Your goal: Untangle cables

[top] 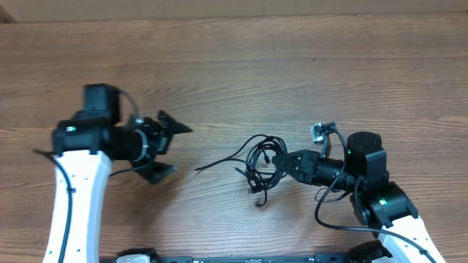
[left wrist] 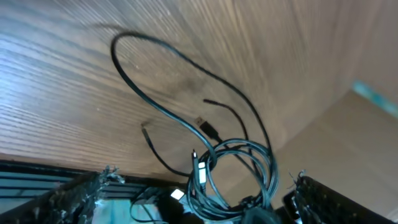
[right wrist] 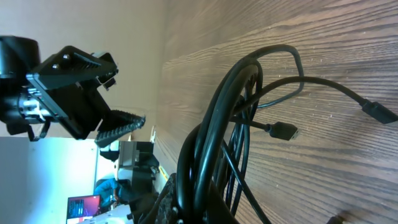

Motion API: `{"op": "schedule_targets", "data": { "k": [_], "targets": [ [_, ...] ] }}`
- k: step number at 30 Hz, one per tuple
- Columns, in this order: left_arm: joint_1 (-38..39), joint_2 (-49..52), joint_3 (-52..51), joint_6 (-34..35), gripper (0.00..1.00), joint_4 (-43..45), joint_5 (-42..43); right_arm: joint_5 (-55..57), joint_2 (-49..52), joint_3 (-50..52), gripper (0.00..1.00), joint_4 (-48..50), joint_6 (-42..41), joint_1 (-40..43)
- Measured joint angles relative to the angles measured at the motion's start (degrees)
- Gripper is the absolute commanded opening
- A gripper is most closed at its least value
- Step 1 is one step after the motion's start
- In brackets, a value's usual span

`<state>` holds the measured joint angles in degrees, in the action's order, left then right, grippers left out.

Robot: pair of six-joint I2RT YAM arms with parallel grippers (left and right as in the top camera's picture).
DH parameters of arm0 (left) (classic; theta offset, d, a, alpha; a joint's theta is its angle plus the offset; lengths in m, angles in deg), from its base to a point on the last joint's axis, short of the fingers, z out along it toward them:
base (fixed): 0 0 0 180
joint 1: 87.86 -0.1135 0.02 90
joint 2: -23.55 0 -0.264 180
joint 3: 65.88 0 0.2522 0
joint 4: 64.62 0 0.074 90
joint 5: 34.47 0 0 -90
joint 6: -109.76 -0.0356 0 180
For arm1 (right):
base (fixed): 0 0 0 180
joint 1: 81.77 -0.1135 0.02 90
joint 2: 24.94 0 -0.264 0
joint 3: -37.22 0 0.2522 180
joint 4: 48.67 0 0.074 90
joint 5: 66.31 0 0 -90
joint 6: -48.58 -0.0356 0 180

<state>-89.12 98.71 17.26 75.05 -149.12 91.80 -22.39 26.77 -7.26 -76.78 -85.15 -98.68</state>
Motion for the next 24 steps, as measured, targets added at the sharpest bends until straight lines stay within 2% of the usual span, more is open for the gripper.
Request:
{"op": "schedule_targets", "data": {
  "k": [7, 9, 13, 18, 19, 20, 23, 24],
  "targets": [
    [13.3, 1.2, 0.0, 13.3, 0.99, 4.2, -10.0, 0.0, 0.0, 0.0, 0.04, 0.0, 0.0, 0.0],
    [16.5, 3.0, 0.0, 16.5, 0.93, 5.6, -11.6, 0.0, 0.0, 0.0, 0.04, 0.0, 0.0, 0.0],
    [21.7, 7.4, 0.0, 20.1, 0.90, 7.6, -12.6, 0.0, 0.0, 0.0, 0.04, 0.0, 0.0, 0.0],
    [25.9, 12.7, 0.0, 22.3, 0.60, 10.0, -12.1, 0.0, 0.0, 0.0, 0.04, 0.0, 0.0, 0.0],
    [26.5, 13.9, 0.0, 22.4, 0.56, 10.3, -11.8, 0.0, 0.0, 0.0, 0.04, 0.0, 0.0, 0.0],
    [27.0, 15.1, 0.0, 22.8, 0.46, 10.7, -11.7, 0.0, 0.0, 0.0, 0.04, 0.0, 0.0, 0.0],
    [27.5, 18.4, 0.0, 22.8, 0.04, 11.1, -11.5, 0.0, 0.0, 0.0, 0.04, 0.0, 0.0, 0.0],
    [27.5, 19.2, 0.0, 22.6, 0.04, 11.1, -11.4, 0.0, 0.0, 0.0, 0.04, 0.0, 0.0, 0.0]
  ]
}}
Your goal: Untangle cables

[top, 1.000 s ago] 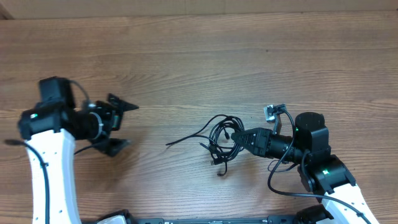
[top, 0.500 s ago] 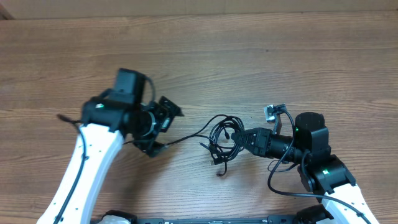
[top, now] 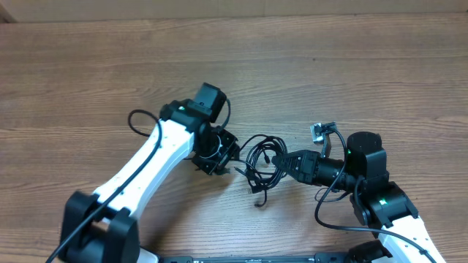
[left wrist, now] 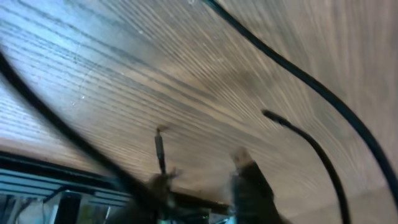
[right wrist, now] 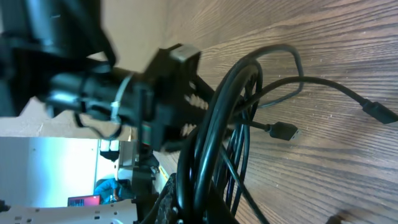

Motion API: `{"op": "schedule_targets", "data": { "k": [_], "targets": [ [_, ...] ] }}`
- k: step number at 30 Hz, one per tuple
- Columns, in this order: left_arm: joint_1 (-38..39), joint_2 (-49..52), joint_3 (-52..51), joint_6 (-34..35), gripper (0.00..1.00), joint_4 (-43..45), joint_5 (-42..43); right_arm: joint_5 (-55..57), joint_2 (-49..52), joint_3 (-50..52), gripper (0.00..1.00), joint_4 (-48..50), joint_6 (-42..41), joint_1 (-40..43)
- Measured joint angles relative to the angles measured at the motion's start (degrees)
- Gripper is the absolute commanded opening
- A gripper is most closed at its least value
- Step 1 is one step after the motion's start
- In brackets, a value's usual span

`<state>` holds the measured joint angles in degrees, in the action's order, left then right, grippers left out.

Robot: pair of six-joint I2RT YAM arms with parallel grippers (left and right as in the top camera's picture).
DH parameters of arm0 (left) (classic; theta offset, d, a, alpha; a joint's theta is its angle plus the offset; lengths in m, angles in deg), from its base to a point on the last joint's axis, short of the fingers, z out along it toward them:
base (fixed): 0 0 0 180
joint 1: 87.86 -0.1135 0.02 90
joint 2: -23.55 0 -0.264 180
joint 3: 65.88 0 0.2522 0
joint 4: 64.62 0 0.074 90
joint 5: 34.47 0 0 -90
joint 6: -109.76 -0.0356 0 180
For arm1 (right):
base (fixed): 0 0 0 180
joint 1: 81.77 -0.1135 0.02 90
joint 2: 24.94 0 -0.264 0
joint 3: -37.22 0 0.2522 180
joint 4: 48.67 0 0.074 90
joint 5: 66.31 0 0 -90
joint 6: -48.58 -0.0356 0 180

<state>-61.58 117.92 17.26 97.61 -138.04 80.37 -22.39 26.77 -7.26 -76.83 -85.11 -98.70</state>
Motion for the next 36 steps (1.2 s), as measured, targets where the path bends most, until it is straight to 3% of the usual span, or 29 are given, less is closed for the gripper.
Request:
{"op": "schedule_targets", "data": {
  "k": [6, 13, 16, 20, 25, 26, 27, 28, 30, 31, 36],
  "targets": [
    [-1.0, 3.3, 0.0, -5.9, 0.04, 2.6, 3.1, -0.1, 0.0, 0.0, 0.04, -0.6, 0.0, 0.0],
    [-15.9, 3.1, 0.2, -20.1, 0.04, 17.3, 25.2, 0.6, 0.0, 0.0, 0.04, -8.3, 0.2, 0.0],
    [-22.0, 2.6, 0.3, -25.8, 0.04, 16.9, 32.3, 2.9, 0.0, 0.0, 0.04, -12.2, 0.2, 0.0],
    [-24.3, 1.2, 0.3, -36.9, 0.04, 10.7, 35.8, 6.4, 0.0, 0.0, 0.04, -13.7, 0.2, 0.0],
    [-24.0, 0.6, 0.4, -46.1, 0.04, 1.1, 24.5, 8.4, 0.0, 0.0, 0.04, -11.5, 0.3, 0.0],
    [-24.0, 0.6, 0.4, -46.9, 0.09, 0.4, 21.3, 8.6, 0.0, 0.0, 0.04, -11.2, 0.2, 0.0],
    [-24.1, 0.6, 0.4, -48.0, 0.26, 0.0, 17.4, 8.8, 0.0, 0.0, 0.04, -11.1, 0.2, 0.0],
    [-24.2, 0.6, 0.4, -48.7, 0.26, -0.3, 14.2, 9.0, 0.0, 0.0, 0.04, -11.1, 0.2, 0.0],
    [-24.5, 0.6, 0.4, -49.2, 0.09, -1.2, 7.9, 9.1, 0.0, 0.0, 0.04, -11.0, 0.3, 0.0],
    [-24.6, 0.6, 0.4, -49.5, 0.06, -1.6, 4.8, 9.2, 0.0, 0.0, 0.04, -11.0, 0.2, 0.0],
    [-25.4, 0.6, 0.4, -49.5, 0.04, -4.0, -13.0, 10.6, 0.0, 0.0, 0.04, -11.0, 0.3, 0.0]
  ]
}}
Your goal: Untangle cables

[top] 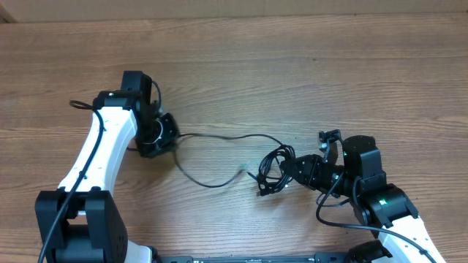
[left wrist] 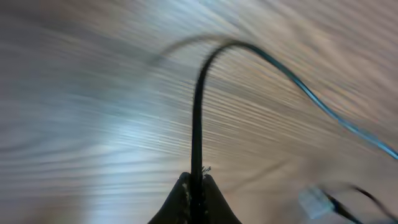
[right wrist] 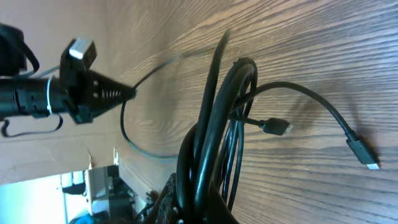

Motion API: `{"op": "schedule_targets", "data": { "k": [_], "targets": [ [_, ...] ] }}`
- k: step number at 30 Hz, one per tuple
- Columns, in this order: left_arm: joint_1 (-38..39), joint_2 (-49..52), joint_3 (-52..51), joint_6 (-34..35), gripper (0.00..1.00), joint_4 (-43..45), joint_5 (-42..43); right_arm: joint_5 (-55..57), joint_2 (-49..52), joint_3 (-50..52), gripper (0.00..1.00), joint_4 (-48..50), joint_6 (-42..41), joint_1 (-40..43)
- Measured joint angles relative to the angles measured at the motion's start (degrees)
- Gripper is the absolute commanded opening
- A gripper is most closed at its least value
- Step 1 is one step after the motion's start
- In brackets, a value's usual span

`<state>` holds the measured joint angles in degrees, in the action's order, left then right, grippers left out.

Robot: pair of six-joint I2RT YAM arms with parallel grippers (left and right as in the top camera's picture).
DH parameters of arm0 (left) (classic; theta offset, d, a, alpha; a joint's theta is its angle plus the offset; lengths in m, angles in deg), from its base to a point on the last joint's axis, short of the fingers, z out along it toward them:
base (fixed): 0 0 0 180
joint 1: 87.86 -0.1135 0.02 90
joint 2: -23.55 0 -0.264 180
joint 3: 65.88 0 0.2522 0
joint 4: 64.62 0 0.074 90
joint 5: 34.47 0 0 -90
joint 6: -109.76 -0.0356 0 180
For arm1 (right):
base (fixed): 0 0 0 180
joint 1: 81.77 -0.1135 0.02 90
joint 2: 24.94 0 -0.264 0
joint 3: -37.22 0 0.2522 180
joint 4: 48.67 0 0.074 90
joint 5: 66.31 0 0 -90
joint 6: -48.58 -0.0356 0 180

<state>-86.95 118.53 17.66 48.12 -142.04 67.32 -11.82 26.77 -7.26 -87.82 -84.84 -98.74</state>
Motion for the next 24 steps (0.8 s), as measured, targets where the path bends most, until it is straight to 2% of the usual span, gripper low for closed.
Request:
{"op": "schedule_targets", "data": {
  "k": [3, 4, 5, 6, 8, 10, 13, 15, 17, 20, 24],
  "targets": [
    [-0.9, 0.0, 0.0, 1.7, 0.07, -3.0, -6.3, 0.5, 0.0, 0.0, 0.04, 0.0, 0.0, 0.0],
    [-1.1, 0.0, 0.0, 2.0, 0.40, -3.5, -7.7, 0.6, 0.0, 0.0, 0.04, 0.0, 0.0, 0.0],
    [-1.2, 0.0, 0.0, 2.3, 0.90, -3.9, -8.7, 0.8, 0.0, 0.0, 0.04, 0.0, 0.0, 0.0],
    [-1.4, 0.0, 0.0, 2.9, 1.00, -4.1, -9.1, 0.9, 0.0, 0.0, 0.04, 0.0, 0.0, 0.0],
    [-1.6, 0.0, 0.0, 3.0, 1.00, -4.1, -7.1, 1.1, 0.0, 0.0, 0.04, 0.0, 0.0, 0.0],
    [-1.6, 0.0, 0.0, 0.9, 1.00, -3.9, -0.9, 1.2, 0.0, 0.0, 0.04, 0.0, 0.2, 0.0],
    [-1.4, 0.0, 0.0, -9.9, 0.99, -3.2, 14.8, 0.5, 0.0, 0.0, 0.04, 0.7, 2.7, 0.0],
    [-1.0, 0.0, 0.0, -19.9, 1.00, -4.5, 26.8, -1.0, 0.0, 0.0, 0.04, 2.4, 4.6, 0.0],
    [-0.5, 0.0, 0.0, -26.7, 1.00, -5.0, 35.1, -3.4, 0.0, 0.0, 0.04, 5.5, 5.7, 0.0],
    [0.3, 0.0, 0.0, -34.2, 1.00, -5.3, 44.1, -9.4, 0.0, 0.0, 0.04, 13.1, 6.6, 0.1],
    [2.3, 0.0, 0.0, -42.5, 1.00, -5.9, 51.1, -15.1, 0.0, 0.0, 0.04, 18.9, 4.4, 0.1]
  ]
}}
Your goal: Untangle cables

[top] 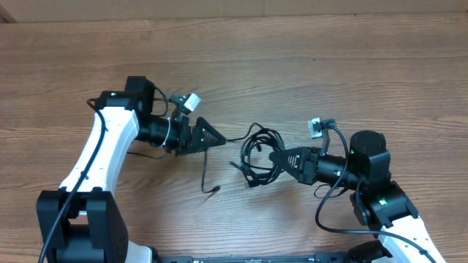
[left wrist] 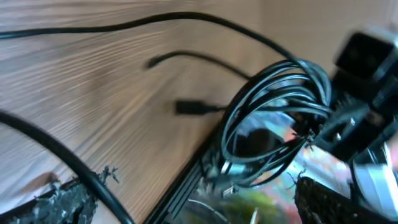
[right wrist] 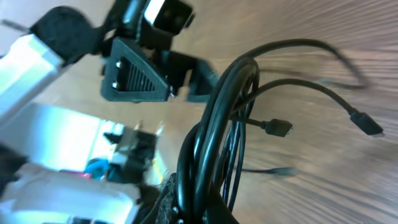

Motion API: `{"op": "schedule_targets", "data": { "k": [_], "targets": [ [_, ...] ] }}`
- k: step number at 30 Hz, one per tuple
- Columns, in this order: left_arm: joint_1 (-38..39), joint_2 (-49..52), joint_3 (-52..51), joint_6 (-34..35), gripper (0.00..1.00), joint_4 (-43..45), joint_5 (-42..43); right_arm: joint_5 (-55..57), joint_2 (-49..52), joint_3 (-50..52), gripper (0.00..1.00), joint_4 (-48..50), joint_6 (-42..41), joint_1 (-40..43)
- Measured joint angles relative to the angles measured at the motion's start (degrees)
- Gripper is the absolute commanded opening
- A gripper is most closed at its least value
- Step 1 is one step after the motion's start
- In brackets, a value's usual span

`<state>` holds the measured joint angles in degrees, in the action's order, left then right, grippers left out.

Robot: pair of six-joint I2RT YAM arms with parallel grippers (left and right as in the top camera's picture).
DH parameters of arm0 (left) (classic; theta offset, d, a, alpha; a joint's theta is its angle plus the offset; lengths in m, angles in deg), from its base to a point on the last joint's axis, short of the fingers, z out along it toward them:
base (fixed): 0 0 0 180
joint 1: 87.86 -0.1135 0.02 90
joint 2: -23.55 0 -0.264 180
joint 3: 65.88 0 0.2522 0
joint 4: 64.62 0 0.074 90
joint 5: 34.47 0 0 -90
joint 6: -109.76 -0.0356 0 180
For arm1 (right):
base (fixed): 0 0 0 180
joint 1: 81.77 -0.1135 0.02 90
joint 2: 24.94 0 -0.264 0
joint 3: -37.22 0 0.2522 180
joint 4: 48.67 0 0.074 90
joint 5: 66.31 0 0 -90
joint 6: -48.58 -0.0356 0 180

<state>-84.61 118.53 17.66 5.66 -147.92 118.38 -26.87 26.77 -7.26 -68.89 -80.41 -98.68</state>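
A tangle of thin black cables lies coiled at the table's middle, also seen in the left wrist view as a cable coil. My right gripper is shut on the coil's right side, the strands running between its fingers. My left gripper points right just left of the coil, open, its fingers wide apart. One freed cable trails down from near it to a plug end; a stretch of cable passes by the left finger.
The wooden table runs to a pale edge along the top. The right arm's own wiring loop hangs at the lower right. Loose plug ends stick out of the coil.
My left gripper was shut on a cable at the far left; now it is open and sits close to the coil. The pulled strand now lies slack below it. The coil shifted slightly left and up.
First my left gripper stood open far left while the right held the coil. Then the left was at the coil's left edge. Then it was back at the left, shut on a strand drawn out long. Now it is open near the coil again.
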Motion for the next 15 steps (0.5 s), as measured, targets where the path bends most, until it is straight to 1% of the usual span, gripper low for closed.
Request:
{"op": "schedule_targets", "data": {
  "k": [2, 4, 6, 7, 8, 10, 12, 14, 15],
  "targets": [
    [1.6, 0.0, 0.0, -3.3, 1.00, -0.1, 1.0, -1.2, 0.0, 0.0, 0.04, -0.2, -1.0, 0.0],
    [3.2, 0.0, 0.0, -5.3, 1.00, 0.3, -0.2, -1.4, 0.0, 0.0, 0.04, -1.3, -1.7, 0.0],
    [4.4, 0.0, 0.0, -5.5, 1.00, 0.8, -4.0, -1.2, 0.0, 0.0, 0.04, -3.2, -2.0, 0.0],
    [4.9, 0.0, 0.0, -4.4, 1.00, 1.3, -7.1, -0.9, 0.0, 0.0, 0.04, -4.2, -2.2, 0.0],
    [5.1, 0.0, 0.0, -1.9, 0.99, 1.8, -11.2, -0.3, 0.0, 0.0, 0.04, -5.3, -2.4, 0.0],
    [5.2, 0.0, 0.0, 5.8, 0.99, 2.0, -22.1, 0.7, 0.0, 0.0, 0.04, -7.2, -2.6, 0.0],
    [5.3, 0.0, 0.0, 16.8, 1.00, -0.3, -35.4, 2.0, 0.0, 0.0, 0.04, -8.5, -2.8, 0.0],
    [5.2, 0.0, 0.0, 26.9, 1.00, -3.8, -46.5, 2.8, 0.0, 0.0, 0.04, -8.9, -2.8, 0.0],
    [5.2, 0.0, 0.0, 31.6, 1.00, -5.2, -50.7, 3.1, 0.0, 0.0, 0.04, -8.8, -2.8, 0.0]
  ]
}}
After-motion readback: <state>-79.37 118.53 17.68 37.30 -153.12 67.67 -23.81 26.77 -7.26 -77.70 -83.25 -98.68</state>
